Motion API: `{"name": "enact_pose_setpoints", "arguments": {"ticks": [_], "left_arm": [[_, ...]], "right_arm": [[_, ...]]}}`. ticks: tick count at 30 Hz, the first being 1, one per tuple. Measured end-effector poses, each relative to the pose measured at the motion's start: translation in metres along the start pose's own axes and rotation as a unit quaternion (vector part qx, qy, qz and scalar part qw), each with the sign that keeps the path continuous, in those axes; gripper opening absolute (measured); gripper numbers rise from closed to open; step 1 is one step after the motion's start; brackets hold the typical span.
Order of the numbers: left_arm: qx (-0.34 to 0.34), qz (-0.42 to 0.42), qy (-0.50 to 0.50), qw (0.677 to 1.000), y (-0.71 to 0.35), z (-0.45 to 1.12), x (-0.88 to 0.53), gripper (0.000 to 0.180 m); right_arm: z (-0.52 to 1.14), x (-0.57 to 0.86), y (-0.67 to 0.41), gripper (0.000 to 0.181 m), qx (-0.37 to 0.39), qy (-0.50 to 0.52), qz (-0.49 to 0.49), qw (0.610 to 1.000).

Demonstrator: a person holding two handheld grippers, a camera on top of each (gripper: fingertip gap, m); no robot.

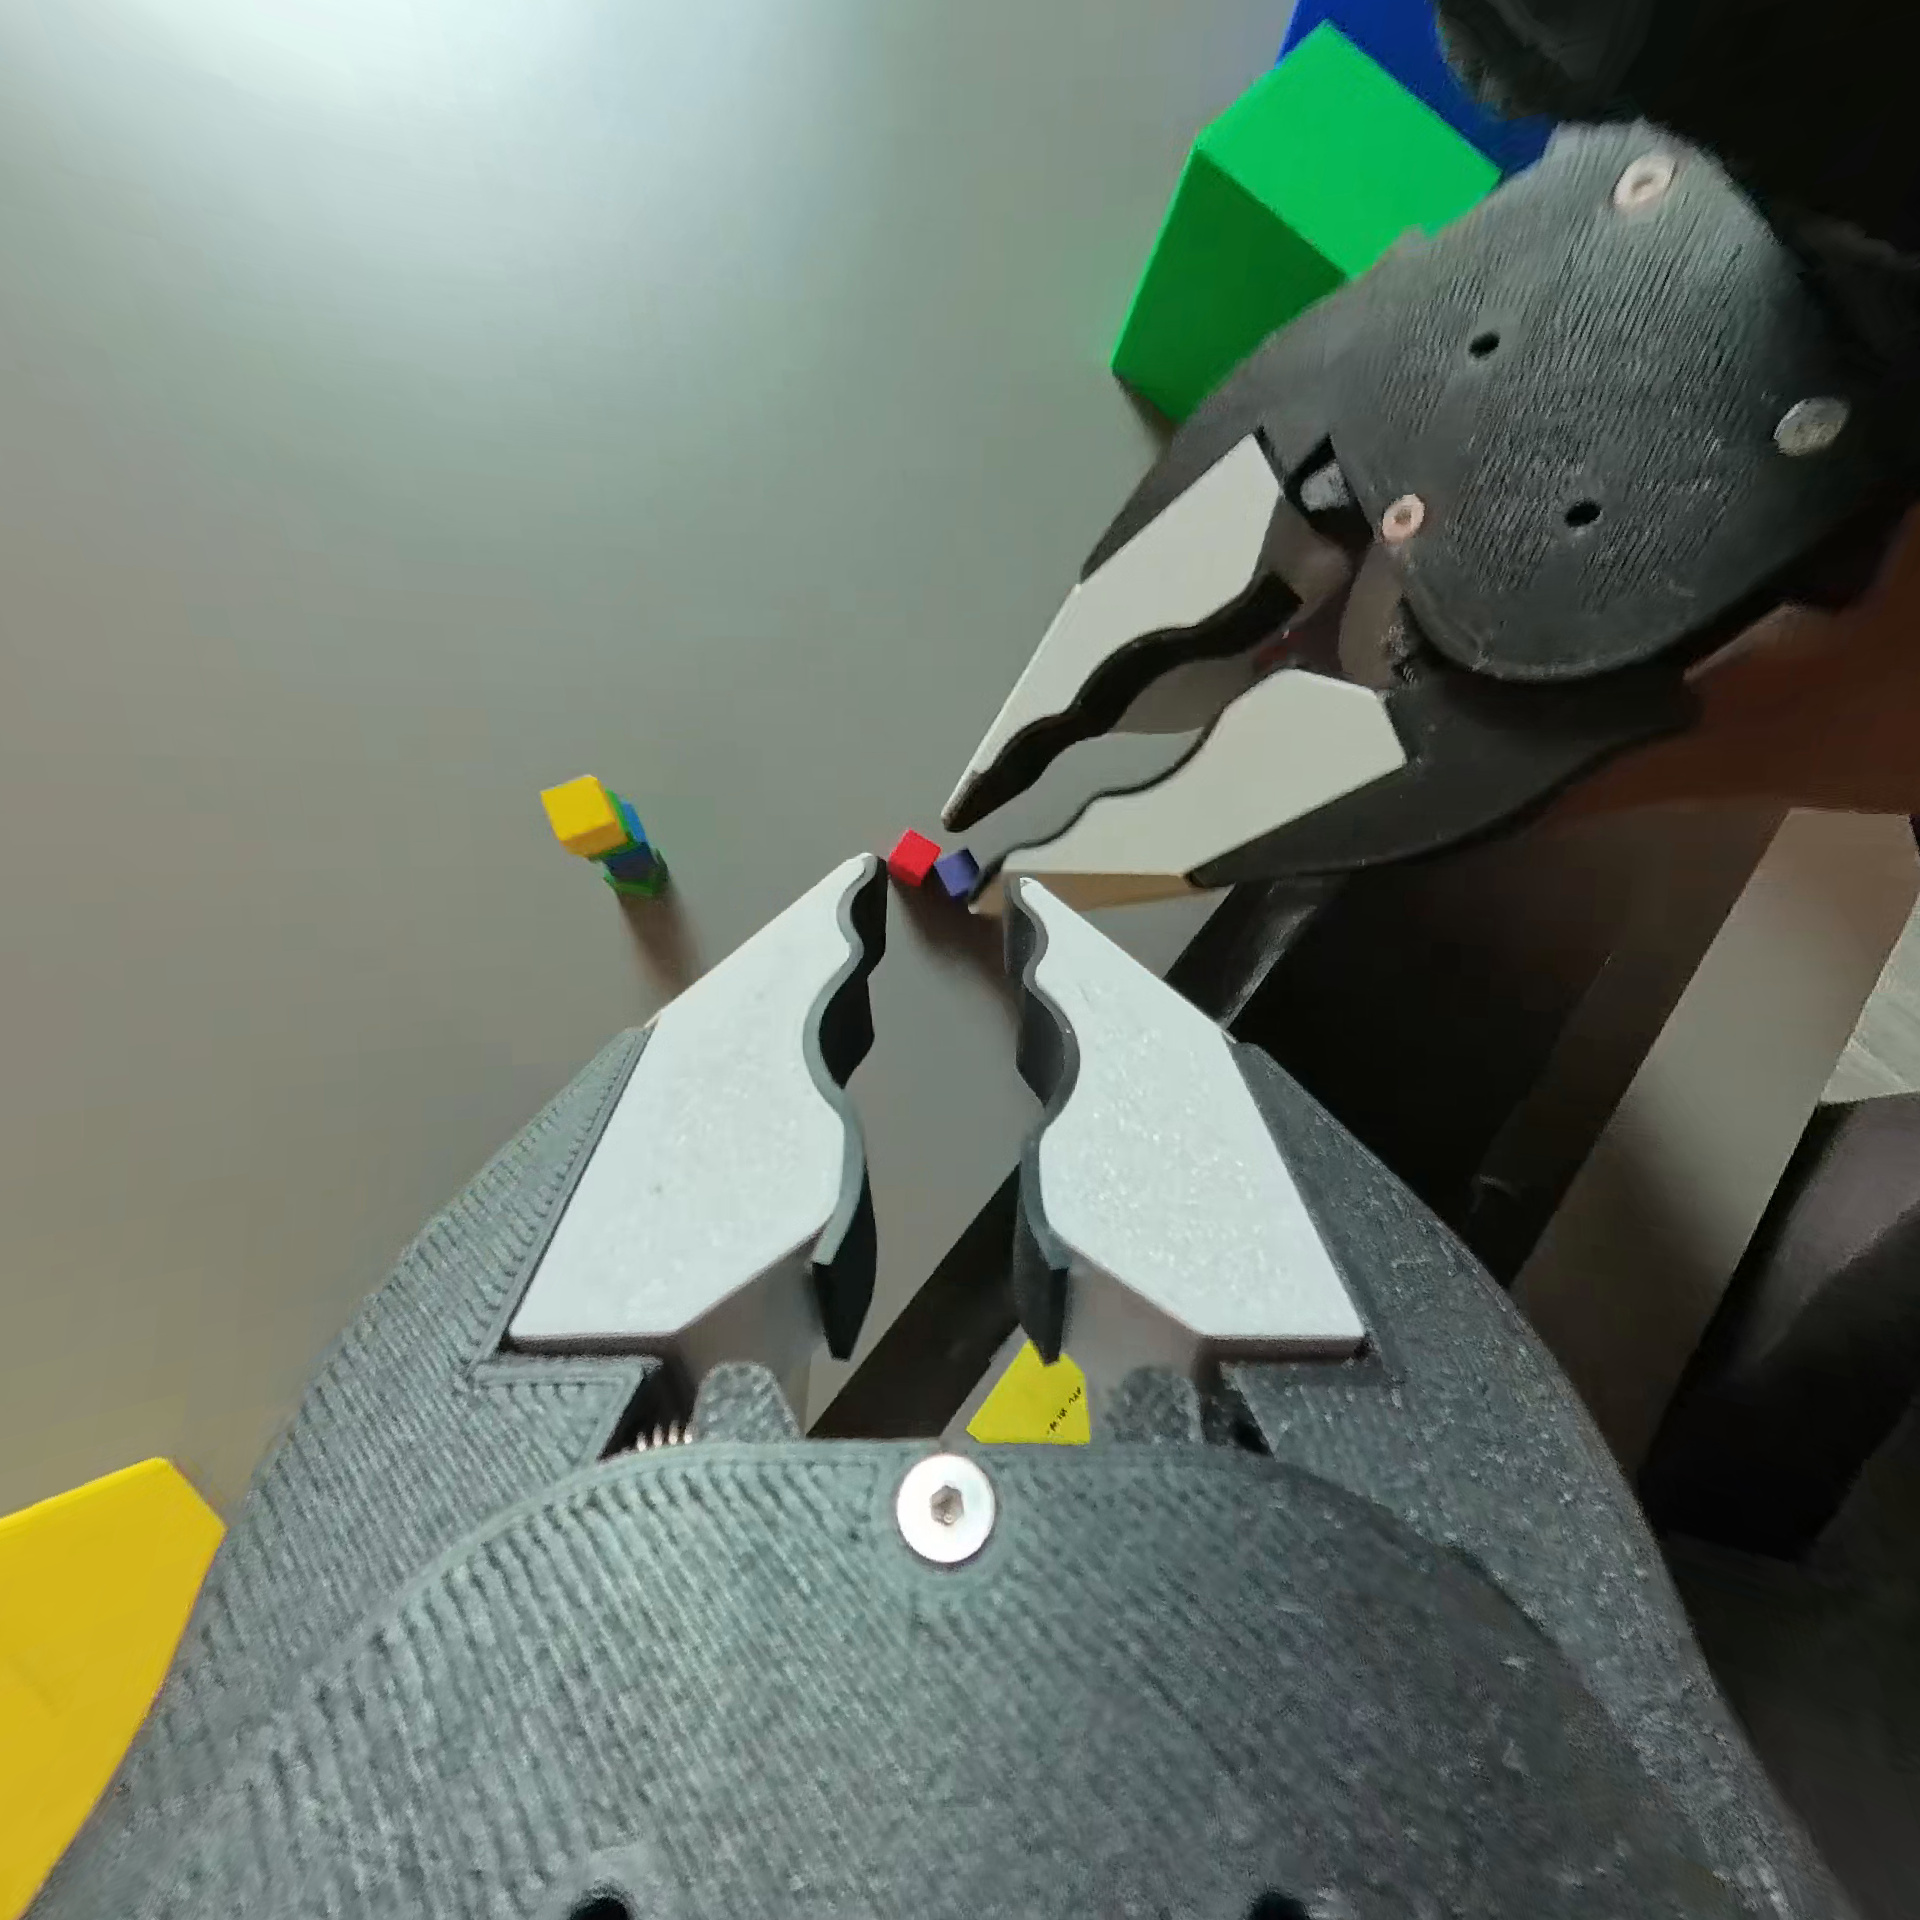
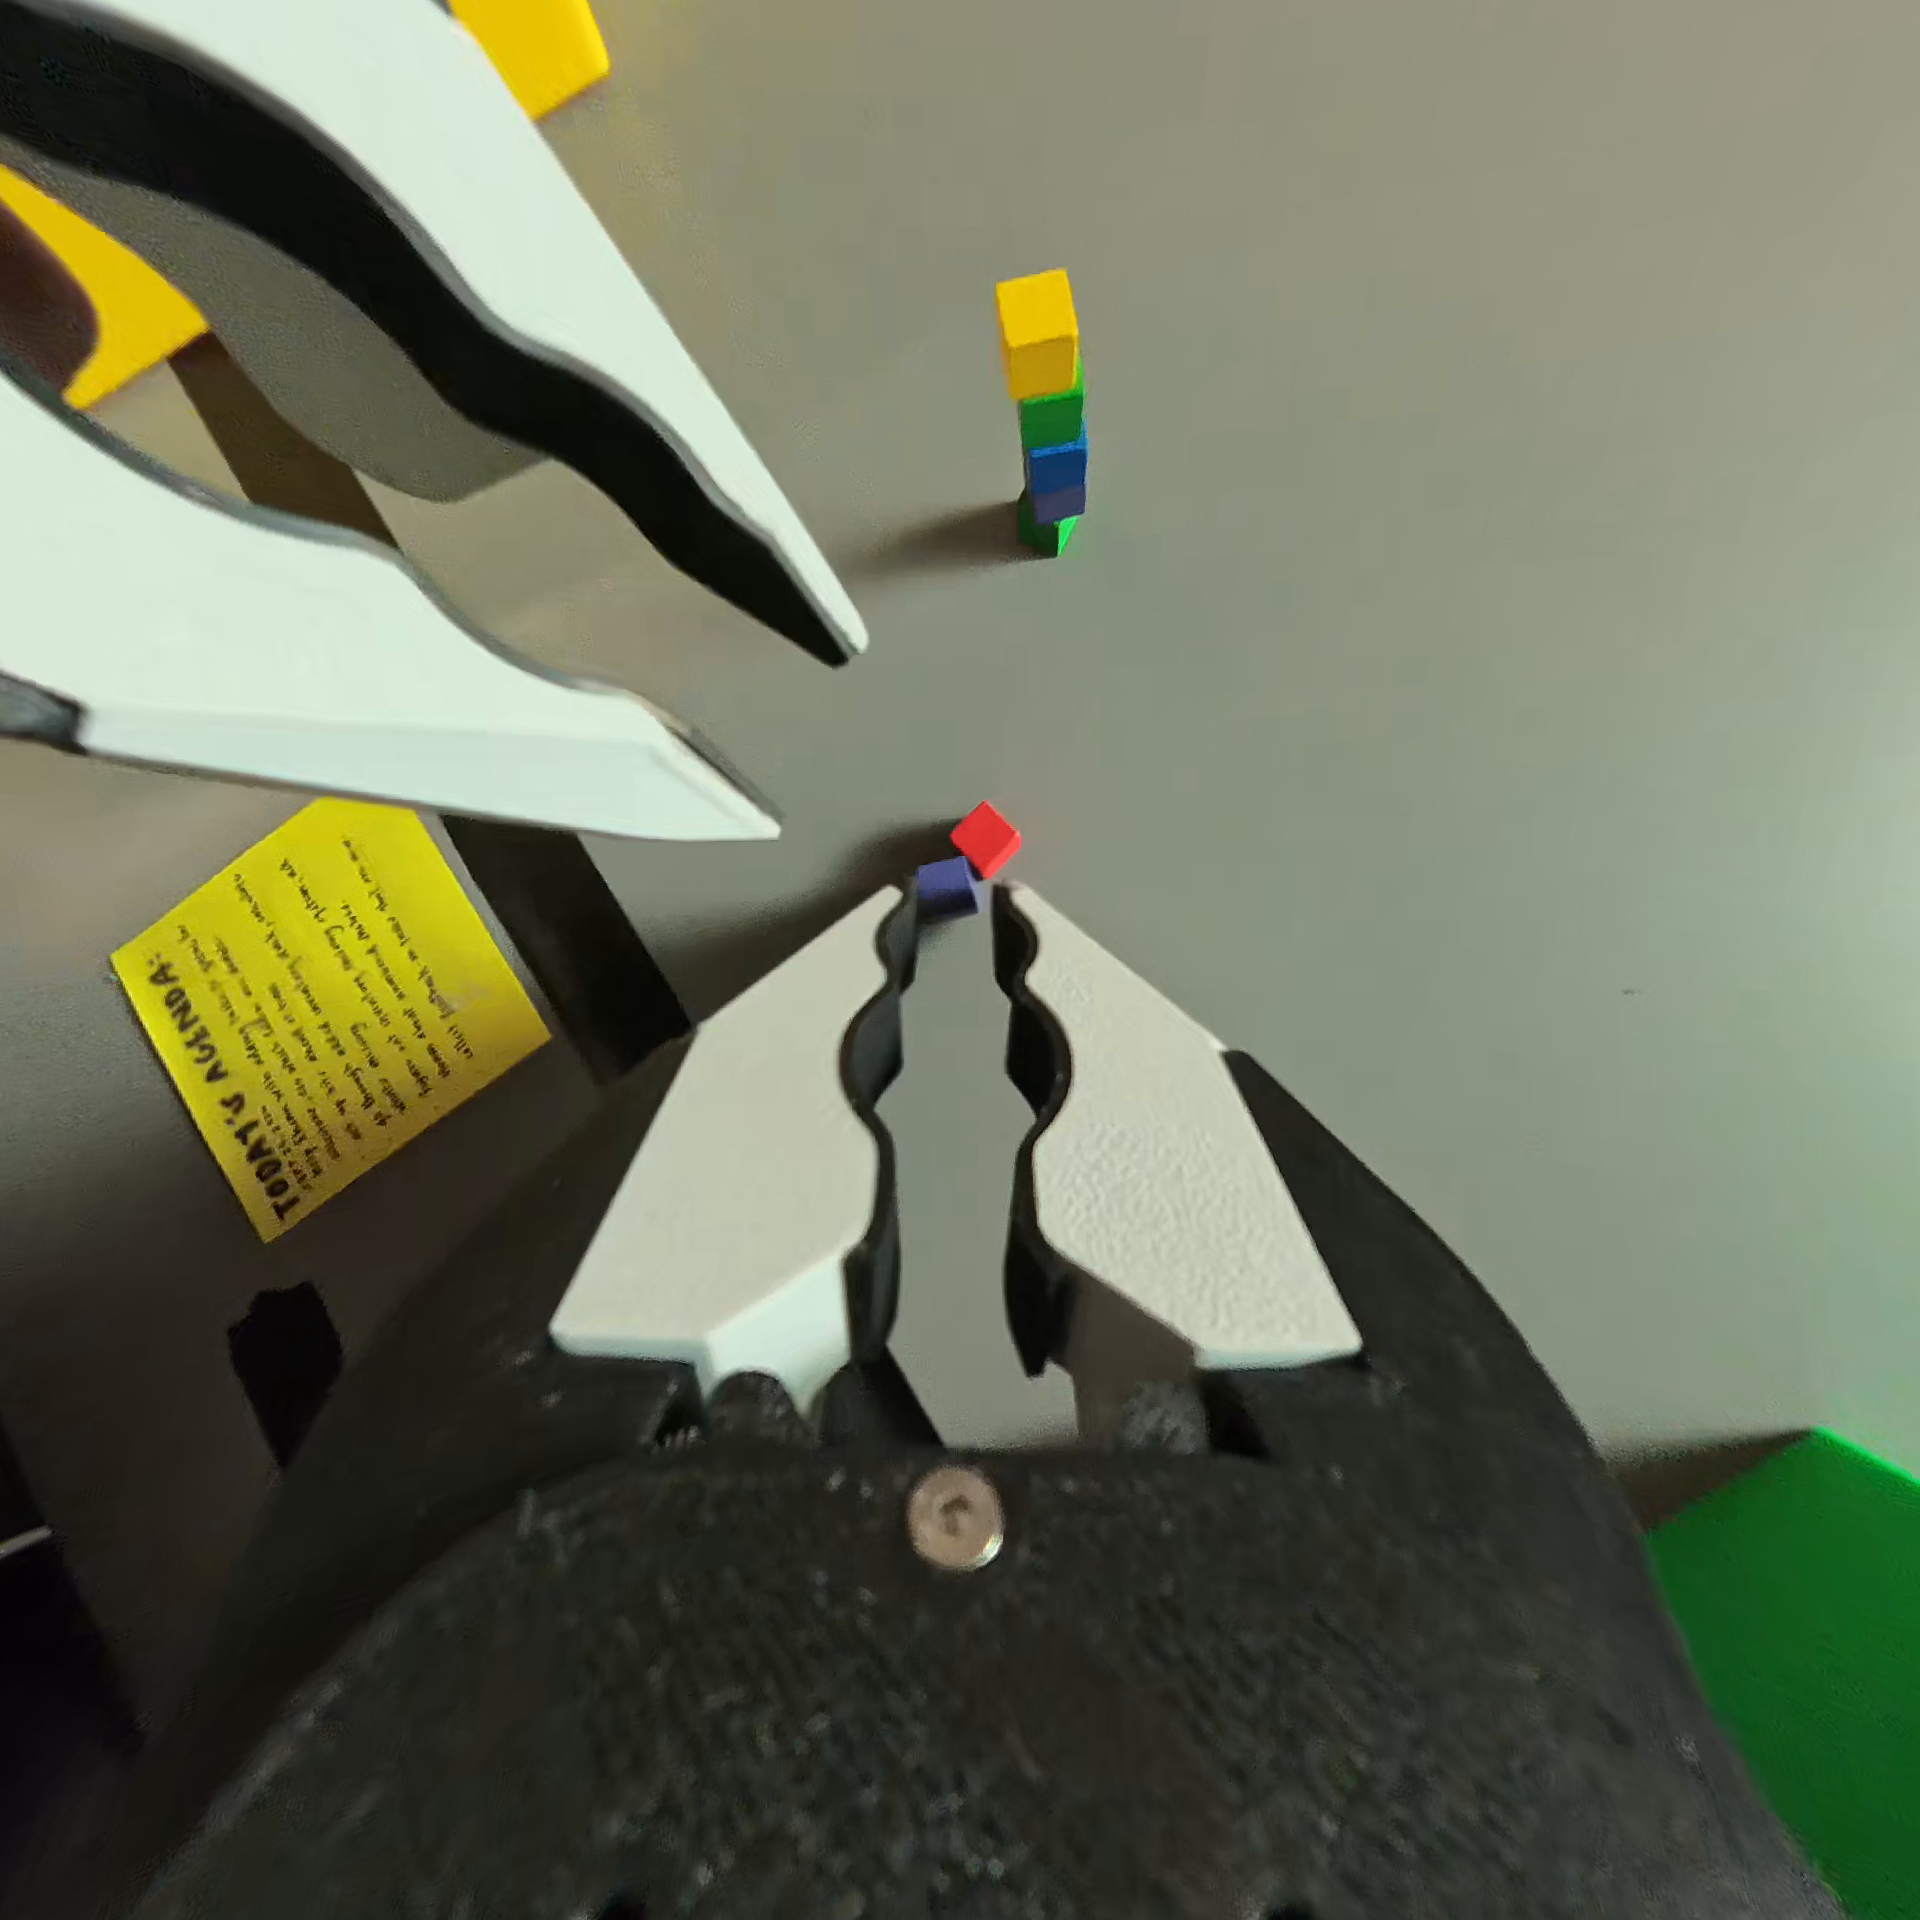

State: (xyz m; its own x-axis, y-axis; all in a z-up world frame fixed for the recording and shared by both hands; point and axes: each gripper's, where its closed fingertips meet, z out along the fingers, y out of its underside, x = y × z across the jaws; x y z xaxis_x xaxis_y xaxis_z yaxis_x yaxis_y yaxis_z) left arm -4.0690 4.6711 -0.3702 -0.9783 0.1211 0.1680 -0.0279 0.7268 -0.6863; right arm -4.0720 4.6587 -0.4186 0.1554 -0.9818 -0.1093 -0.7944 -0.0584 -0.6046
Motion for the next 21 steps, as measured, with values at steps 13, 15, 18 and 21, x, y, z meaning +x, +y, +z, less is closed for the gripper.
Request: {"name": "enact_pose_setpoints", "arguments": {"ticks": [13,15,18,21], "left_arm": [[-0.075,0.023,-0.010,0.997,0.018,0.052,-0.017,0.016],[-0.084,0.028,-0.016,0.996,0.021,0.055,-0.018,0.009],[-0.077,0.017,-0.015,0.997,0.018,0.049,-0.016,0.008],[-0.037,-0.007,-0.021,0.999,0.004,0.027,-0.019,0.008]], "right_arm": [[-0.048,0.015,0.013,0.009,0.024,0.028,0.033,0.999],[-0.055,0.015,0.015,0.009,0.029,0.033,0.040,0.998],[-0.060,0.017,0.013,0.009,0.038,0.039,0.048,0.997],[-0.060,0.021,0.003,0.009,0.050,0.040,0.047,0.997]]}}
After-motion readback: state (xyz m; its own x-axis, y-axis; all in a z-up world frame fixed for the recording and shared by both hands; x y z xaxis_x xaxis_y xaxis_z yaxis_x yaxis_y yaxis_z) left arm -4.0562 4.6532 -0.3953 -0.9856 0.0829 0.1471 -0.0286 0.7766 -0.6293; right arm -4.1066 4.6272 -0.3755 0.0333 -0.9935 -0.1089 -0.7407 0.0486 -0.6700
